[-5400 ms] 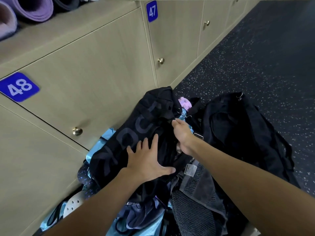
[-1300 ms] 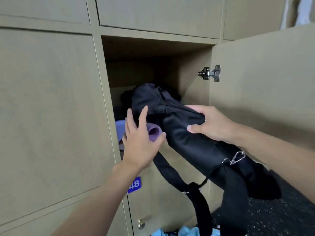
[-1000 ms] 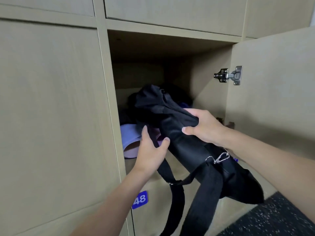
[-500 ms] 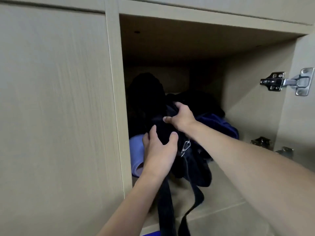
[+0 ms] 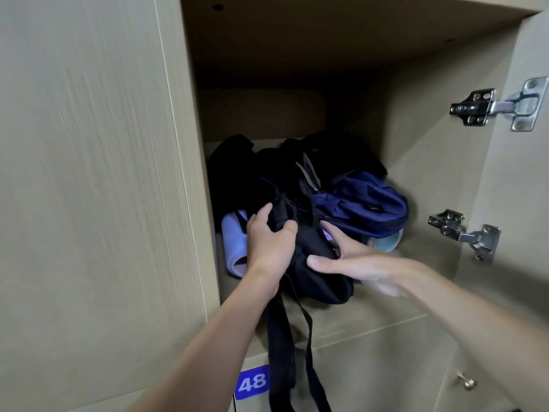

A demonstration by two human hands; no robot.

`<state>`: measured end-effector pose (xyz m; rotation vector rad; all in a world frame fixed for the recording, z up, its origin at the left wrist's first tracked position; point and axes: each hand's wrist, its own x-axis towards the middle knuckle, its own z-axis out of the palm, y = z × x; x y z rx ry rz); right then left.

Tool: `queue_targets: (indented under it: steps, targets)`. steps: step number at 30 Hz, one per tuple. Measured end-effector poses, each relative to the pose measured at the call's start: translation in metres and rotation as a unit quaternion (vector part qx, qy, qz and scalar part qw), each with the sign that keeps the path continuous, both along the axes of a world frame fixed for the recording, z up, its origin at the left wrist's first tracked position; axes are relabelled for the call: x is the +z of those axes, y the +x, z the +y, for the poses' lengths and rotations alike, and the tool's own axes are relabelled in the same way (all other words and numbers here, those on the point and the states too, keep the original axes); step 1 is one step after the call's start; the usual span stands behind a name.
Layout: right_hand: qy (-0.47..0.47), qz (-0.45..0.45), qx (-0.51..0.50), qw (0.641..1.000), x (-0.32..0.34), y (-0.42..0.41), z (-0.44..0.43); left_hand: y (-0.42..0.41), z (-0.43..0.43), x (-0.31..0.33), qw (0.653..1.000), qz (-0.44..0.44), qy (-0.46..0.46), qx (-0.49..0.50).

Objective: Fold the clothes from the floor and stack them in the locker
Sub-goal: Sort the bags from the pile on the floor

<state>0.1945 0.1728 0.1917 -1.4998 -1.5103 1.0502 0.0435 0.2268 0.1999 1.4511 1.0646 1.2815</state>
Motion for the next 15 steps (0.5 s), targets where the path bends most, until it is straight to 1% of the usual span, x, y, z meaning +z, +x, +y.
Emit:
queue_targets:
  steps: [2,3,5,8,10,13,15]
  targets:
    - [0.015,-0.053,-0.009,0.998,-0.006,-0.006,0.001,-0.002,0.000,0.003,1.000,-0.027,-0.009,-0.001]
    - [0.038,-0.070,-0.023,0.997,-0.008,-0.012,0.002,-0.003,0.000,0.004,0.999,-0.035,-0.012,0.002]
    - [0.115,-0.096,-0.069,0.986,-0.010,-0.023,0.006,-0.005,-0.001,0.006,0.999,-0.047,-0.009,0.005]
    - [0.221,-0.128,-0.126,0.959,-0.008,-0.037,0.016,-0.006,0.001,0.010,0.999,-0.051,0.007,0.011]
    - [0.258,-0.131,-0.142,0.947,-0.003,-0.041,0.025,-0.006,0.006,0.014,0.998,-0.051,0.034,0.010]
    - [0.294,-0.109,-0.145,0.939,0.009,-0.047,0.042,-0.007,0.014,0.018,0.995,-0.046,0.086,0.013]
    - [0.327,-0.094,-0.141,0.930,0.018,-0.056,0.057,-0.006,0.019,0.018,0.992,-0.036,0.111,0.056]
